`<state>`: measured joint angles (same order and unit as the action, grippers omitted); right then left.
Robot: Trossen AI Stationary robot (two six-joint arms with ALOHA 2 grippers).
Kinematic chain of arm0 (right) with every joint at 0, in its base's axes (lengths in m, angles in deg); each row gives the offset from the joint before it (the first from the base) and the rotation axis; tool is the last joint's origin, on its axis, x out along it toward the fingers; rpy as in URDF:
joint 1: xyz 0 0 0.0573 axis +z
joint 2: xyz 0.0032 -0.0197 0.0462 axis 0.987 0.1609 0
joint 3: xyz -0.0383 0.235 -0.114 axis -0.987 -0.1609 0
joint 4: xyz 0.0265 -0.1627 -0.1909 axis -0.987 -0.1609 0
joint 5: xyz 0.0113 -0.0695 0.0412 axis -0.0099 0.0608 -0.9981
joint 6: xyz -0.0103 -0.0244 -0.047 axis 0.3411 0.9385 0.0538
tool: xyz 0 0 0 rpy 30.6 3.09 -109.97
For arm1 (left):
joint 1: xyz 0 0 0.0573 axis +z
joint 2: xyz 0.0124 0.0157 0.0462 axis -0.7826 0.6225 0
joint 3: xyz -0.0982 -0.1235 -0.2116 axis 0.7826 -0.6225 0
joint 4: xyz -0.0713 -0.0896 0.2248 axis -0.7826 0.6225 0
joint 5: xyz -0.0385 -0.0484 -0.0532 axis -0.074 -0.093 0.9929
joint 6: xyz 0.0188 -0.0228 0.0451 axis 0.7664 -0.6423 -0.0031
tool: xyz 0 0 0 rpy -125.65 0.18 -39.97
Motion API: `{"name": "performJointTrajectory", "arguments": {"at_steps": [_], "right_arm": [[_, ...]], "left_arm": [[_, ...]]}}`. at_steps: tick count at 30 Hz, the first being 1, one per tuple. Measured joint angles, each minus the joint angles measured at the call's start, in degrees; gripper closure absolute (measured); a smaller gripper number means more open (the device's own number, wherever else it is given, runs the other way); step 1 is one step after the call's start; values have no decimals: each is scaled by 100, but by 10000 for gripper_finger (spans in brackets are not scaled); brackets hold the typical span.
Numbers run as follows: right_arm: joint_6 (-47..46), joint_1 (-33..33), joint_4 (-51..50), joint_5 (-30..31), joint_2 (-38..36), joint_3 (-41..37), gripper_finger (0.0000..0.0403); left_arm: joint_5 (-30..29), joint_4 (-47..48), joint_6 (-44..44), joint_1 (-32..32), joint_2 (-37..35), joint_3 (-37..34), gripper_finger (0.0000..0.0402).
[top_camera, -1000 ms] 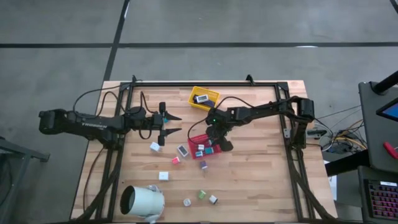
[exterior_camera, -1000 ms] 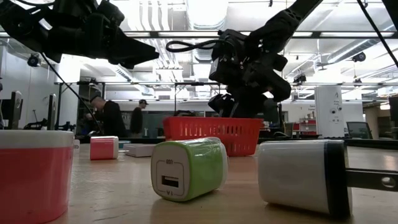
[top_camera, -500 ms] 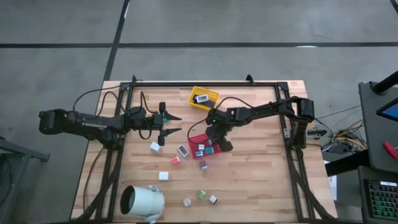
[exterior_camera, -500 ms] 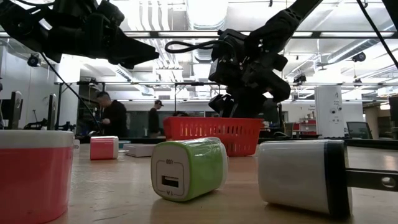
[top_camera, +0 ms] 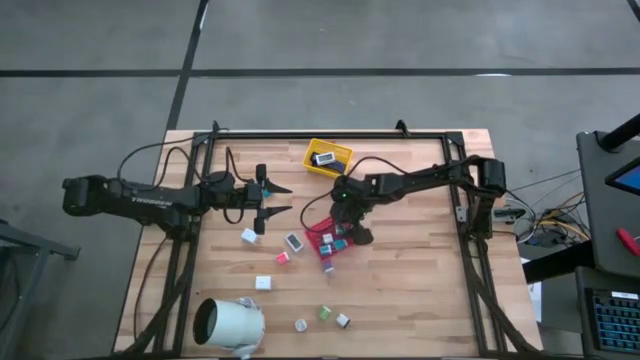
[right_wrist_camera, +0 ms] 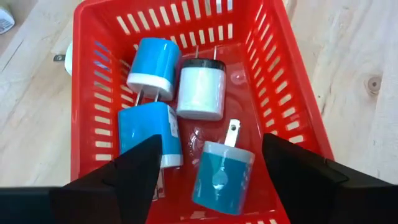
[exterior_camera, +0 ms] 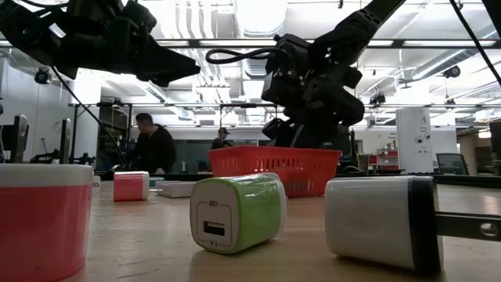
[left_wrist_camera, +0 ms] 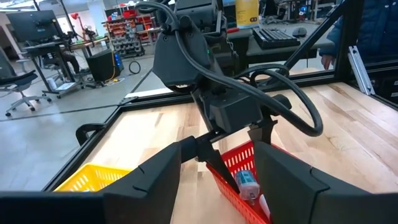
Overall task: Pick & Place Office items
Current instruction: Put the top pink and white charger adapter into the red bin
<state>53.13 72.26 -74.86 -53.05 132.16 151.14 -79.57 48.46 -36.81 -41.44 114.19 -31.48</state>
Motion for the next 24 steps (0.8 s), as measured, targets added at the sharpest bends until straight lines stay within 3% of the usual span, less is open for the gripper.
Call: {"name": "performJointTrajectory", "arguments": {"at_steps": [24], "right_arm": [[58,316,942,-25,-28,82,181]], "left_arm": [[0,2,2,-2,0,-4,195]]}}
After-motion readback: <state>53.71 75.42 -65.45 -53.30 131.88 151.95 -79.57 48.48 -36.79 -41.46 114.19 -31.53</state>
